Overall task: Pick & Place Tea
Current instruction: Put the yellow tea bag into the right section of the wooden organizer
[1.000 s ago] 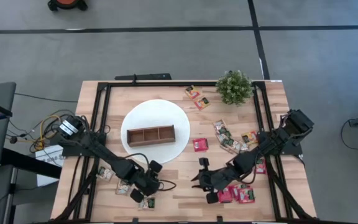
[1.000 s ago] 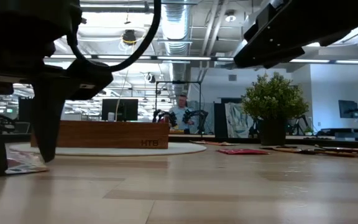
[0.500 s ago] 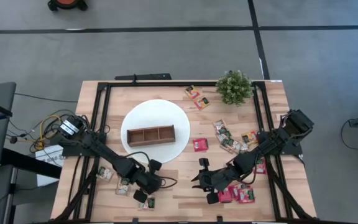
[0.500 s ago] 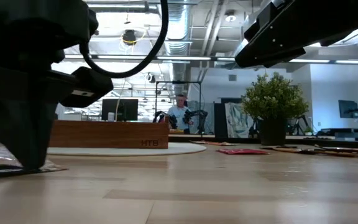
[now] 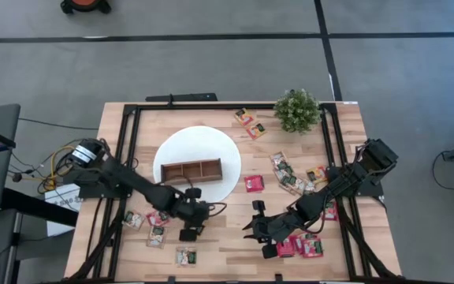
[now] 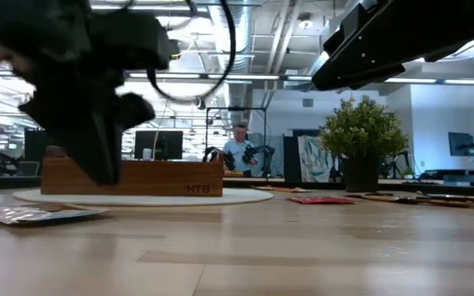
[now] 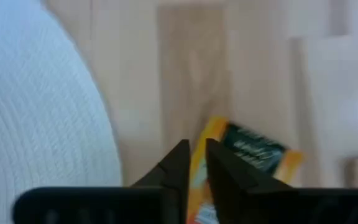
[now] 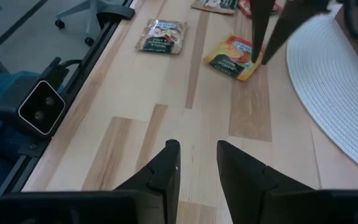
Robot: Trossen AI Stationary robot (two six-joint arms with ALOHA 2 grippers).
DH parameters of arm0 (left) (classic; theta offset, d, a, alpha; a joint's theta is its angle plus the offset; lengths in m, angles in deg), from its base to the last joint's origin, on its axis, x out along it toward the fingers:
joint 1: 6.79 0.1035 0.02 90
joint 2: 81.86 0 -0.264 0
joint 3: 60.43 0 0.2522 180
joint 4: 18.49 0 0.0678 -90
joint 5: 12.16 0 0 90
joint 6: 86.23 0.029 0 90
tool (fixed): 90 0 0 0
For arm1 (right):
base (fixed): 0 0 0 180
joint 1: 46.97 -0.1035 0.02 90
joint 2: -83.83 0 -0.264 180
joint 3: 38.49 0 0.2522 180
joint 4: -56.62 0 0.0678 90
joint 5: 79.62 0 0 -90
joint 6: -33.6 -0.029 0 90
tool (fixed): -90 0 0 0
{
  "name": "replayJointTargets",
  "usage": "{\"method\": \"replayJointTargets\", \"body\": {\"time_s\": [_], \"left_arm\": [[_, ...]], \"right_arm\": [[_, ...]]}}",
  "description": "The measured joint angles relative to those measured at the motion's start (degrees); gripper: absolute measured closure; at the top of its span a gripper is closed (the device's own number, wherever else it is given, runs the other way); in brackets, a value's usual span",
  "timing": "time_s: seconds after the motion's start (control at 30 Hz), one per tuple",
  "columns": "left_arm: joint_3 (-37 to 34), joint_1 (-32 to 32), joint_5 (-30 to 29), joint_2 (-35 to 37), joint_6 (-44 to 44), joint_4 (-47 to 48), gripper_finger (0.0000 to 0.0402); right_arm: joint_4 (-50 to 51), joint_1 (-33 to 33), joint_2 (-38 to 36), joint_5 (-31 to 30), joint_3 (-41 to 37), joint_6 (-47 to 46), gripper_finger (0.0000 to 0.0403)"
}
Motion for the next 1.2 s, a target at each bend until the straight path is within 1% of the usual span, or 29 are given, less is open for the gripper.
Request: {"method": "replayJointTargets", "body": {"time_s": [0.1,0.17,0.23,0.3,0.43,0.53,0.6,0.7,0.8,0.83,0.93,1.0,1.07,1.2], "left_arm": [[0.2,1.5,1.4,-0.8,-0.1,-1.6,0.0293],[0.2,1.7,3.9,-2.0,4.1,-1.4,0.0258],[0.1,1.4,6.6,-3.9,9.8,-1.8,0.0234],[0.3,0.8,7.0,-5.1,12.6,-3.6,0.0223],[0.4,0.6,6.3,-6.7,14.7,-5.9,0.0223],[0.4,0.5,5.8,-6.9,15.6,-6.0,0.0236],[0.4,0.0,4.9,-6.9,16.3,-5.5,0.0258],[0.4,-0.5,3.0,-7.0,16.7,-3.4,0.031],[0.4,-0.5,0.2,-7.0,14.1,-2.5,0.0376],[0.4,-0.5,-0.1,-7.0,12.9,-2.4,0.0388],[0.4,-0.5,-1.0,-7.0,10.4,-2.5,0.0397],[0.3,-0.5,-3.1,-6.6,7.7,-2.6,0.0399],[0.2,-0.6,-6.4,-5.6,4.9,-2.4,0.04],[-0.2,-1.2,-15.3,-3.4,-0.9,-1.3,0.0401]], "right_arm": [[0.3,0.1,0.0,0.0,0.0,0.0,0.0307],[0.3,0.1,0.0,0.0,0.0,0.0,0.0307],[0.6,0.1,0.0,0.0,0.1,-0.1,0.0307],[0.6,0.1,0.0,0.0,0.0,-0.4,0.0307],[0.5,0.1,0.0,0.0,0.0,-0.4,0.0307],[0.4,0.1,0.0,0.0,0.0,-0.4,0.0307],[0.4,0.1,0.0,0.0,0.0,-0.4,0.0307],[0.4,0.1,0.0,0.0,0.0,-0.4,0.0307],[0.4,0.1,0.0,0.0,0.0,-0.4,0.0307],[0.4,0.1,0.0,0.0,0.0,-0.5,0.0307],[0.4,0.0,0.0,0.0,0.0,-0.5,0.0308],[0.1,-0.1,0.0,0.0,0.0,-0.8,0.0308],[-0.7,0.0,0.0,0.0,0.0,-2.1,0.0308],[-4.0,0.5,0.0,0.0,0.0,-3.4,0.0308]]}}
